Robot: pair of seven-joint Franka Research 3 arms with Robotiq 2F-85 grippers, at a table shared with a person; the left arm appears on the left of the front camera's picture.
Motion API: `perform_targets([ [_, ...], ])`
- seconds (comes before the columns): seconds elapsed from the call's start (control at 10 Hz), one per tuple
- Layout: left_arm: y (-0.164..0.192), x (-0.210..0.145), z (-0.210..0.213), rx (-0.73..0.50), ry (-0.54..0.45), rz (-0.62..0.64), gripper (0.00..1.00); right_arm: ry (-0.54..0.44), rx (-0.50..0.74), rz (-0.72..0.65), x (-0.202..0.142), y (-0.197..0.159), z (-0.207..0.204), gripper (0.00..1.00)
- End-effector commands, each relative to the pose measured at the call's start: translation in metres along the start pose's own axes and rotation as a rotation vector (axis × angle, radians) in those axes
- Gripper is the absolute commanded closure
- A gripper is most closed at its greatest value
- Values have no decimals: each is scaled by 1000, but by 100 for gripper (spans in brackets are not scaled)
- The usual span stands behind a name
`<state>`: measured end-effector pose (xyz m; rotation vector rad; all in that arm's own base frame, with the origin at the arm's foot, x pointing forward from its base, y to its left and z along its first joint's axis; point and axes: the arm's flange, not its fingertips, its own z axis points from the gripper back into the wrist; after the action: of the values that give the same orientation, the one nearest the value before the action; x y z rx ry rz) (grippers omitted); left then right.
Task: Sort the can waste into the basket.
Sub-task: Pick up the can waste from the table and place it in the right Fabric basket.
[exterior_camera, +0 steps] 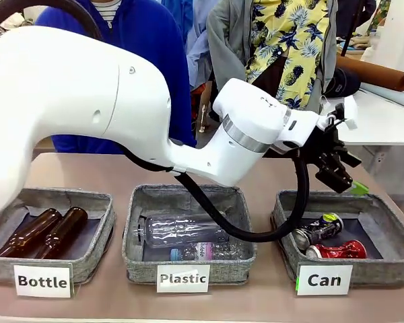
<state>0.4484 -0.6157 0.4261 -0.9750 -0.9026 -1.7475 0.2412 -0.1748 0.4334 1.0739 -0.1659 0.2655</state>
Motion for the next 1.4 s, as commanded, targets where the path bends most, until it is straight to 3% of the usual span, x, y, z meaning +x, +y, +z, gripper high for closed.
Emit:
perform_targets([
  [0.0, -12, 10, 39, 27, -94, 38, 0, 0, 0, 0, 0, 0, 0, 0],
  [0.3, -74, -10, 160, 19, -181, 248, 0, -66, 201, 103, 93, -10, -26, 0],
  [0.5, -125, -31, 230, 35, -174, 379, 0, -43, 256, 159, 149, -18, -66, 0],
  [0.6, -142, -42, 264, 30, -230, 465, 0, -50, 260, 172, 175, -21, -93, 0],
  [0.8, -164, -87, 350, 202, -277, 646, 0, -56, 195, 202, 215, -23, -165, 0],
  [0.9, -183, -117, 392, 250, -175, 726, 0, -74, 170, 228, 224, -23, -192, 0],
  [1.0, -208, -143, 437, 283, -166, 804, 0, -104, 183, 235, 232, -21, -213, 0],
  [1.1, -241, -170, 483, 504, -193, 868, 0, -175, 189, 202, 243, -20, -224, 0],
  [1.3, -314, -207, 546, 663, -430, 846, 0, -177, 201, 147, 251, -25, -226, 0],
])
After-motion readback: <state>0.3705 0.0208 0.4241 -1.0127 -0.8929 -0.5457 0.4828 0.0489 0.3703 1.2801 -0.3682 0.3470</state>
